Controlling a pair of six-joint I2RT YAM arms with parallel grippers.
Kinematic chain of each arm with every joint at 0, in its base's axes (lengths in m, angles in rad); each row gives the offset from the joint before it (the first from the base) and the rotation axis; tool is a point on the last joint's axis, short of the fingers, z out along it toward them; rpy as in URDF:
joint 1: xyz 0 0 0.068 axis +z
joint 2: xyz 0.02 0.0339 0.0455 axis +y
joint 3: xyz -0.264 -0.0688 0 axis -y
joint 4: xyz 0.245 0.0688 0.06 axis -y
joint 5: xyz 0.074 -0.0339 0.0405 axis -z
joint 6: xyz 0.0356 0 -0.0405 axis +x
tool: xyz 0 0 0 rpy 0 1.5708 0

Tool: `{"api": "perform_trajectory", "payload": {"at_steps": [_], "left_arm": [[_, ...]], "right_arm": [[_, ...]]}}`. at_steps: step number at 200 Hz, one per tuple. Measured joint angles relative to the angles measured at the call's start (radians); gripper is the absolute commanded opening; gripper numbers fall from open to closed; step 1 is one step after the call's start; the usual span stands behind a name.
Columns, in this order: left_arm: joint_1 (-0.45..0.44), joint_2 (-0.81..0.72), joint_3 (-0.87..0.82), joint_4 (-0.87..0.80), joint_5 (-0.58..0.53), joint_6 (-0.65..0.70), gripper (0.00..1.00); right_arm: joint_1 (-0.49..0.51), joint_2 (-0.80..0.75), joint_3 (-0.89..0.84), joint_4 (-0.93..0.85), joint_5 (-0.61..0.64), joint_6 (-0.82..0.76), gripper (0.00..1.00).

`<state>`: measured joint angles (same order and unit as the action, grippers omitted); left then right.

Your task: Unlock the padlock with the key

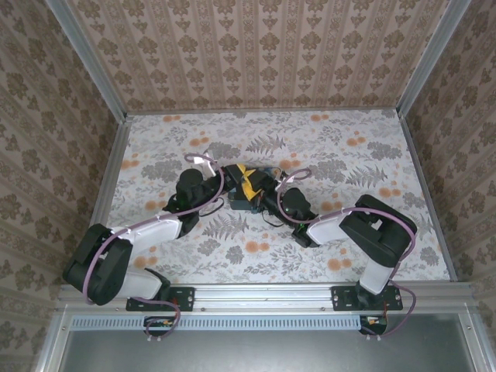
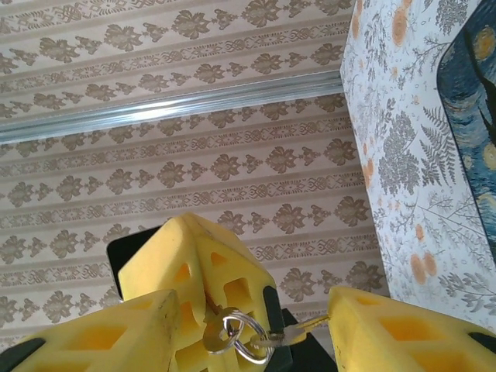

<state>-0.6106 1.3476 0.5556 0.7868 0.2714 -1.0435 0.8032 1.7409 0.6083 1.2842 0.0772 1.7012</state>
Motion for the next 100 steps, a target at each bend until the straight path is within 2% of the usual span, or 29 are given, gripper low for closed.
{"api": "perform_trajectory", "payload": {"at_steps": [37,100], "left_arm": [[-0.004,0.000,-0.004,0.008,-0.012,0.000,0.00],[-0.005,0.001,-0.022,0.014,-0.016,0.000,0.00]], "right_arm": [[0.000,0.007,0.012,0.000,0.008,0.002,0.40],[0.000,0.017,0.012,0.011,0.027,0.008,0.12]]}}
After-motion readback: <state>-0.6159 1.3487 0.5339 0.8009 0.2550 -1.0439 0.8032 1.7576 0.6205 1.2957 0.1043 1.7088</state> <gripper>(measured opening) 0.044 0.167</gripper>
